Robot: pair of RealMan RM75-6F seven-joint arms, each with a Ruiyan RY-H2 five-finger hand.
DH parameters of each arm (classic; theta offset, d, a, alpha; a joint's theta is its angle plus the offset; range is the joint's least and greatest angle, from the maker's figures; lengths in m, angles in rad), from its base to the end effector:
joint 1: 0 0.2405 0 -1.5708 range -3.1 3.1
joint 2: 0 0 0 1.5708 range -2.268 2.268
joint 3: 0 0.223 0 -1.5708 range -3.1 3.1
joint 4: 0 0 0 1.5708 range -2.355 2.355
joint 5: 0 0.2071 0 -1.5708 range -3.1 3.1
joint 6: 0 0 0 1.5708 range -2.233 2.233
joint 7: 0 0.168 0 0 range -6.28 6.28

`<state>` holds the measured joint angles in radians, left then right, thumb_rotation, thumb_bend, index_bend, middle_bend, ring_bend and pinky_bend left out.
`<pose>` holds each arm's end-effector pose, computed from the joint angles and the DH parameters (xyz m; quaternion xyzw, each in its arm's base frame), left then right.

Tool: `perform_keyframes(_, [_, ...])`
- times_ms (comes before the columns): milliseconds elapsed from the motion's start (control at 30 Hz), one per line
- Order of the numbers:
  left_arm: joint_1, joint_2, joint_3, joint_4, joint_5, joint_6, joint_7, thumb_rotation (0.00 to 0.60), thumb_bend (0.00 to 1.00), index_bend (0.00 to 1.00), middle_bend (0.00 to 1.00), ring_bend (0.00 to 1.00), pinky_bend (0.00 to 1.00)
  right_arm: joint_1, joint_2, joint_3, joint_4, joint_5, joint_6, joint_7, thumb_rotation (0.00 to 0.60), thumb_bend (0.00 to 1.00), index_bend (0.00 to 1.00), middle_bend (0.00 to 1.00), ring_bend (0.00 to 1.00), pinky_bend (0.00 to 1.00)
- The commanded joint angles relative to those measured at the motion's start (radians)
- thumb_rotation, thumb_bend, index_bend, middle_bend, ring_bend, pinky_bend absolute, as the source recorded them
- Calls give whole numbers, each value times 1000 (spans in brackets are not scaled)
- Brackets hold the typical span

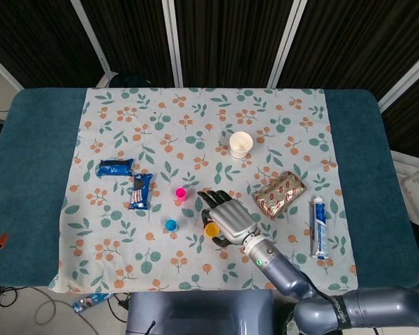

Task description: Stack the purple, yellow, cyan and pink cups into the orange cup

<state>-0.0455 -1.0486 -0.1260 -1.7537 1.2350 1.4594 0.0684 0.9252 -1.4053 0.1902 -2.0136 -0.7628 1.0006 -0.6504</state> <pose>-0.3007 0.1994 0.1759 -0.4969 -0.4465 -0.3472 0.6582 -0.0162 -0.2793 -0.0134 0.7922 -0.3930 0.3527 0.3060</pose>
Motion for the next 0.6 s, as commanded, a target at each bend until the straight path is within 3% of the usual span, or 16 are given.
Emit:
perform_keyframes(33, [0, 0, 0, 0, 0, 1, 1, 600, 179, 0, 0, 0, 0, 10, -10, -3, 15, 10, 5, 0, 600, 356, 484, 0, 16, 112])
perform_keyframes(600, [0, -2, -1, 0, -5, 2, 4, 600, 180, 0, 0, 0, 0, 43, -46, -28, 68, 41, 13, 8, 600, 357, 486, 0, 16, 112])
